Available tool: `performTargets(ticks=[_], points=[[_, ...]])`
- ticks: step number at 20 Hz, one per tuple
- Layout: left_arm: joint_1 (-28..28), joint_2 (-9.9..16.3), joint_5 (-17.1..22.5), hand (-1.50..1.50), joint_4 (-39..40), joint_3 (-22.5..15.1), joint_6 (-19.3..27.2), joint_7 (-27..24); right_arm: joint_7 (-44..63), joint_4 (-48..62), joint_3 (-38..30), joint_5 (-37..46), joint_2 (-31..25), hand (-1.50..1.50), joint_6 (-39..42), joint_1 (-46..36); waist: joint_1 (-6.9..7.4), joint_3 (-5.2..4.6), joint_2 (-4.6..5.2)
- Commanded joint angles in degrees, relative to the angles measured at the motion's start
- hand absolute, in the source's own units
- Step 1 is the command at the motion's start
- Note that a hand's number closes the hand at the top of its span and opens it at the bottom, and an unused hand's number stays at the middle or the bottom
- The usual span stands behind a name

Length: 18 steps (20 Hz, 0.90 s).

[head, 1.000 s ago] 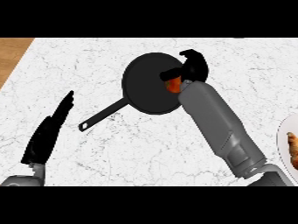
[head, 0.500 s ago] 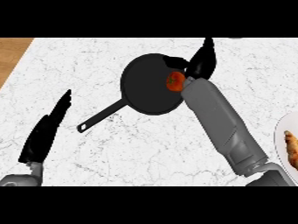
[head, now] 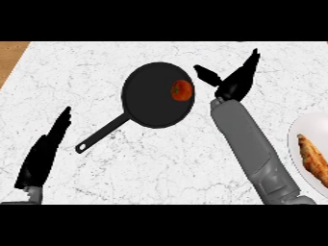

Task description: Pick the tomato from the plate and place it in the pan

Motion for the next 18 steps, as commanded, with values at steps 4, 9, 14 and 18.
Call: performTargets(ticks=[4,9,14,18], points=[[3.91,2.35,2.42,0.00,-2.12,4.42,-1.54,-0.16,-4.97,-15.30,4.62,0.59,0.39,-1.50,-3.98,17.34,-3.35,-0.10,-1.04],[2.31,0.15,-0.02,0.00,-3.03,2.64,0.21,2.24,-1.91,-30.76,10.26,5.60,-0.88,-1.50,-2.84,31.69,-4.21,-0.16,-1.23],[7.43,-1.00,-1.15,0.00,-2.40,2.11,0.41,-3.04,1.97,-45.21,12.63,9.98,-3.95,-1.50,0.31,46.33,-3.61,-0.17,-1.00],[5.74,-1.20,-1.37,0.00,-3.12,2.11,0.13,-0.06,3.61,-60.75,13.27,9.26,-10.46,-1.50,5.79,57.92,-3.82,-0.15,-0.95]])
